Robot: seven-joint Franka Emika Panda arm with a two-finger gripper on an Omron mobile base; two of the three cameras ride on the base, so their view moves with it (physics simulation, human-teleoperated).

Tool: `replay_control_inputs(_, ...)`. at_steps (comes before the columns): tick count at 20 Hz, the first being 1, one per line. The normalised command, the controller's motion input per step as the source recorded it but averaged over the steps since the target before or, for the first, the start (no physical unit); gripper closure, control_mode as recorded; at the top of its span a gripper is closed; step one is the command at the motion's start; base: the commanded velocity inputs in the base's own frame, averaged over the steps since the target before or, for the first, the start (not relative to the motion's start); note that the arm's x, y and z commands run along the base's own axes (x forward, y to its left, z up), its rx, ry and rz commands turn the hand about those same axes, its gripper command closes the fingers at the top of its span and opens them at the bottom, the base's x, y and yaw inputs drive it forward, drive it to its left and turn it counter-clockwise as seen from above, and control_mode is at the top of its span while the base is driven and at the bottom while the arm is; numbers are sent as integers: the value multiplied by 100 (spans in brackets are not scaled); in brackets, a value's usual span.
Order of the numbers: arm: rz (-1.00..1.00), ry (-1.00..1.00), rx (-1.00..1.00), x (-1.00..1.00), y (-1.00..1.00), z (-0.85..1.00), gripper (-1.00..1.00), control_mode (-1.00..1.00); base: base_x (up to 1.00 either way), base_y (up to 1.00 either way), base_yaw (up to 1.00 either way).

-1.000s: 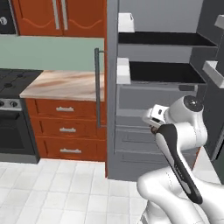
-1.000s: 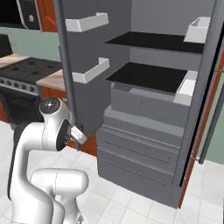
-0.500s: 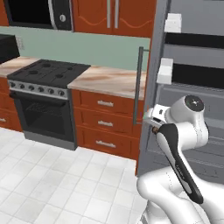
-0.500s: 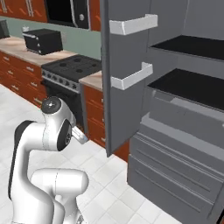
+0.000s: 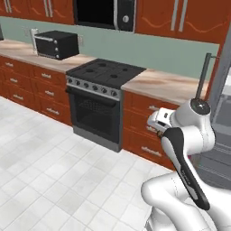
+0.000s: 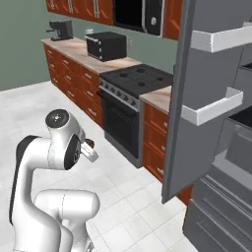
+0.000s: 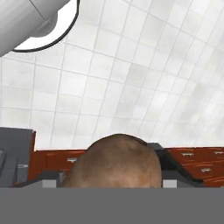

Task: Gather the squash and potato from the fridge and place them on a tray on the dining counter. Then gather the chicken drumstick and steak from the fridge and place them on the other tray.

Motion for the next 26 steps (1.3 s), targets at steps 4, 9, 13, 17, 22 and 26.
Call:
replay_control_inputs(4,0,0,0,0,0,0,100,100,69,31,40)
replay_control_inputs(9,0,0,0,0,0,0,100,100,78,23,34)
replay_control_inputs(13,0,0,0,0,0,0,100,100,84,14,29)
replay_control_inputs(17,0,0,0,0,0,0,100,100,80,9,25)
replay_control_inputs(22,0,0,0,0,0,0,100,100,81,16,24)
replay_control_inputs(26,0,0,0,0,0,0,100,100,84,16,24)
